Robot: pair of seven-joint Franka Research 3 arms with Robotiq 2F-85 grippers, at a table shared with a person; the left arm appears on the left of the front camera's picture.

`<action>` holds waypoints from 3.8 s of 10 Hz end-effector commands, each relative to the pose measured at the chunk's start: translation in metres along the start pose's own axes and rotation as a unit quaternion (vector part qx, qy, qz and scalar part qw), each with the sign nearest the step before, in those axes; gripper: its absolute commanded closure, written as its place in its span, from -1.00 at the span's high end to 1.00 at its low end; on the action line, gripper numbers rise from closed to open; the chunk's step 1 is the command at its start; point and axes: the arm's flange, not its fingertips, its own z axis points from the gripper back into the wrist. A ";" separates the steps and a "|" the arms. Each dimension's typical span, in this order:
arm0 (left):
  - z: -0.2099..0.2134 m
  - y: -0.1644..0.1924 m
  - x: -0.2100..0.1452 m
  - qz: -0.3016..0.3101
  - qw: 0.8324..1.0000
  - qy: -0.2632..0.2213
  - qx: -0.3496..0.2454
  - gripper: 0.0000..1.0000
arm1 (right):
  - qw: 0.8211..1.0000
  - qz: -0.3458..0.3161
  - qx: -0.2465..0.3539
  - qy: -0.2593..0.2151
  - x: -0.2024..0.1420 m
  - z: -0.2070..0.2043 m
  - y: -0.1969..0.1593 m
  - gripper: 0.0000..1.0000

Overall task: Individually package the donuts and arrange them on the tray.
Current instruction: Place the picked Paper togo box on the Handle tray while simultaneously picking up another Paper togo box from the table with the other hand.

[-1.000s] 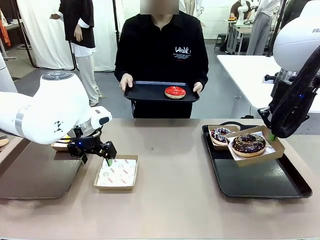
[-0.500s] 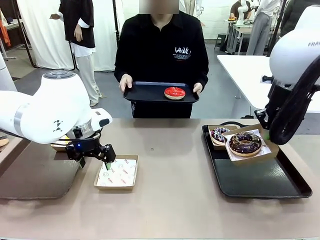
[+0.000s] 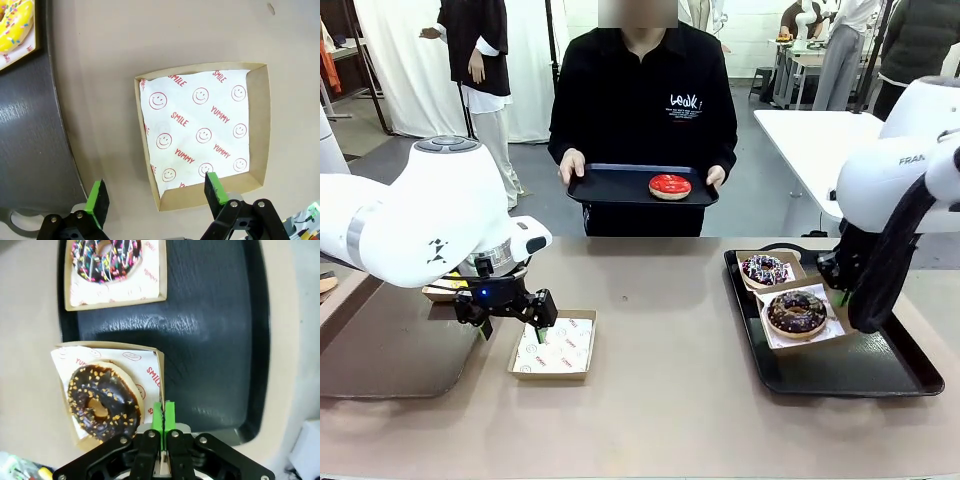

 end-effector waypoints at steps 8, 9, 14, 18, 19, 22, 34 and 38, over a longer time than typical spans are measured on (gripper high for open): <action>-0.009 0.001 0.009 0.032 0.999 0.009 0.015 1.00 | 0.998 0.012 0.021 0.057 0.013 -0.027 0.005 -0.97; -0.013 0.002 0.013 0.033 0.999 0.014 0.017 1.00 | 0.998 0.011 0.009 0.053 0.012 -0.025 0.005 -0.97; -0.032 0.006 0.030 0.046 0.999 0.020 0.014 1.00 | 0.999 0.009 0.008 0.049 0.012 -0.023 0.004 -0.97; -0.038 0.011 0.041 0.049 0.999 0.021 0.004 0.12 | 0.999 0.014 0.005 0.050 0.012 -0.023 0.003 -0.65; -0.037 0.011 0.041 0.049 0.999 0.023 0.004 -0.19 | 0.999 0.015 0.005 0.052 0.012 -0.023 0.003 0.23; -0.036 0.012 0.040 0.046 0.999 0.024 0.002 -1.00 | 0.998 0.014 0.004 0.054 0.012 -0.022 0.003 1.00; 0.005 0.003 0.043 0.025 0.999 0.031 -0.016 -1.00 | 0.921 0.016 0.357 0.153 -0.025 0.088 -0.143 1.00; 0.051 -0.037 0.052 -0.018 0.999 -0.001 -0.030 -1.00 | 0.835 -0.106 0.518 0.153 0.003 0.065 -0.232 1.00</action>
